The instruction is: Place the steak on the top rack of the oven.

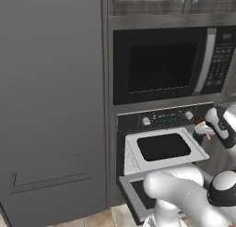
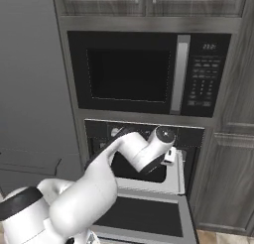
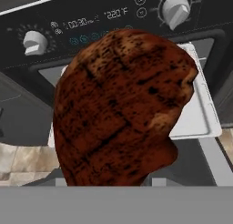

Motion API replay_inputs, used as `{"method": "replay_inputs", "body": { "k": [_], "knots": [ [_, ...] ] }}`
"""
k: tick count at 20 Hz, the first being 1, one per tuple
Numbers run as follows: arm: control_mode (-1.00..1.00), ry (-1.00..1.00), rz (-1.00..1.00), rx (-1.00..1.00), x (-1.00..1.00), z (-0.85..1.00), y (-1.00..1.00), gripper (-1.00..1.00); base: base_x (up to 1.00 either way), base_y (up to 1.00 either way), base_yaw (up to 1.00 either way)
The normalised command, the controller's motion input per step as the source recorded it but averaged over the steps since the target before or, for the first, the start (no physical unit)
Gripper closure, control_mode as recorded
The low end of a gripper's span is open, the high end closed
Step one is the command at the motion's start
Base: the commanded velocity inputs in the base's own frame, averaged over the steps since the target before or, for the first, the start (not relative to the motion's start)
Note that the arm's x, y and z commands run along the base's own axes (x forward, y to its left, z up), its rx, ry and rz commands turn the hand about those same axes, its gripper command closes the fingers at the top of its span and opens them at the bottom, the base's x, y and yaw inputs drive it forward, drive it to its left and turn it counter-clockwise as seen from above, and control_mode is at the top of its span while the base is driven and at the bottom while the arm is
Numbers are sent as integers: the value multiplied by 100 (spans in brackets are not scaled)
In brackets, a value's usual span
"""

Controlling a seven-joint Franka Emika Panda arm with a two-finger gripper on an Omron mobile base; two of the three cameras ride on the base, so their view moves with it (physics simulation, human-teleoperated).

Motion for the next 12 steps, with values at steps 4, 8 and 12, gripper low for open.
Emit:
{"method": "replay_inputs", "body": {
  "k": [4,8,12],
  "knots": [
    [-100,-8,5,-6,43,-77,-6,100,0,0,0],
    [-100,-2,7,0,34,-47,0,100,0,0,0],
    [-100,0,3,0,22,-48,15,100,0,0,0]
  ]
}}
